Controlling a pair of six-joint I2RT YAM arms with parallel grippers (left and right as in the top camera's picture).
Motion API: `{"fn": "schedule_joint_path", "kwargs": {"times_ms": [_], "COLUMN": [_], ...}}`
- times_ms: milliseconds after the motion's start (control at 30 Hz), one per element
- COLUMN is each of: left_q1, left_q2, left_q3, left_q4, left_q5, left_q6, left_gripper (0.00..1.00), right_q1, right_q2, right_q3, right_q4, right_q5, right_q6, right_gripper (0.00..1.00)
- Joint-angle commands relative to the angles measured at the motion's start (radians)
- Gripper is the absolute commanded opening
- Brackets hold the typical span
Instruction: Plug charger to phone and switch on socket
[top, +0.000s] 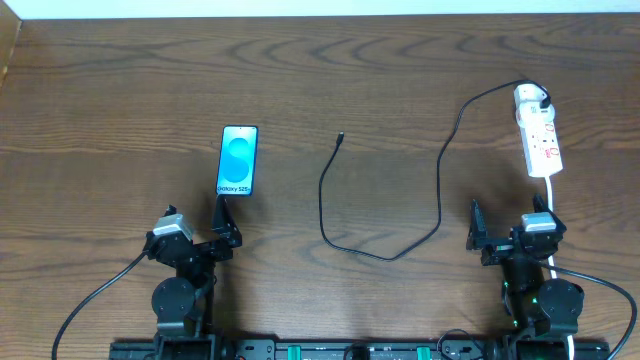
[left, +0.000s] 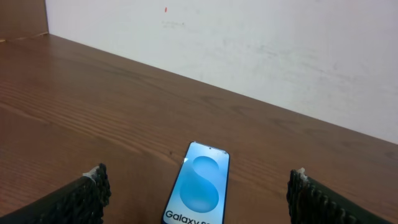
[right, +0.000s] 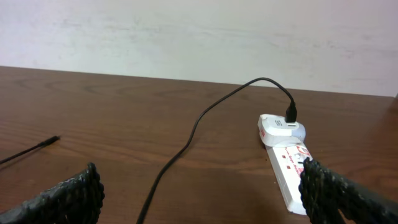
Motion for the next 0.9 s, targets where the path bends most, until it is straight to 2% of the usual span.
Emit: {"fn": "schedule_joint_path", "kwargs": {"times_ms": [0,467,633,867], "left_q1": [0.005,0.005,0.005,0.005], "left_q2": [0.000,0.029,0.116,0.325], "left_q3": [-0.012,0.066,0.137,0.282], "left_q4": [-0.049,-0.043,-0.045,-0.046], "left_q5": [-0.006,-0.006,-0.003,0.054], "left_q6": [0.016,0.016,0.016,0.018], "left_gripper": [0.92,0.92,0.92,0.92], "right_q1": [0.007,0.007,0.007,0.007], "right_q2": [0.000,0.000,0.000,0.000], "right_q3": [-0.001,-0.001,-0.001,-0.001], "right_q4": [-0.004,-0.004,-0.004,-0.004], "right_q5": [0.000,0.000,0.000,0.000], "right_q6": [0.007,0.007,0.007,0.007], "right_gripper": [0.99,0.99,0.99,0.99]}}
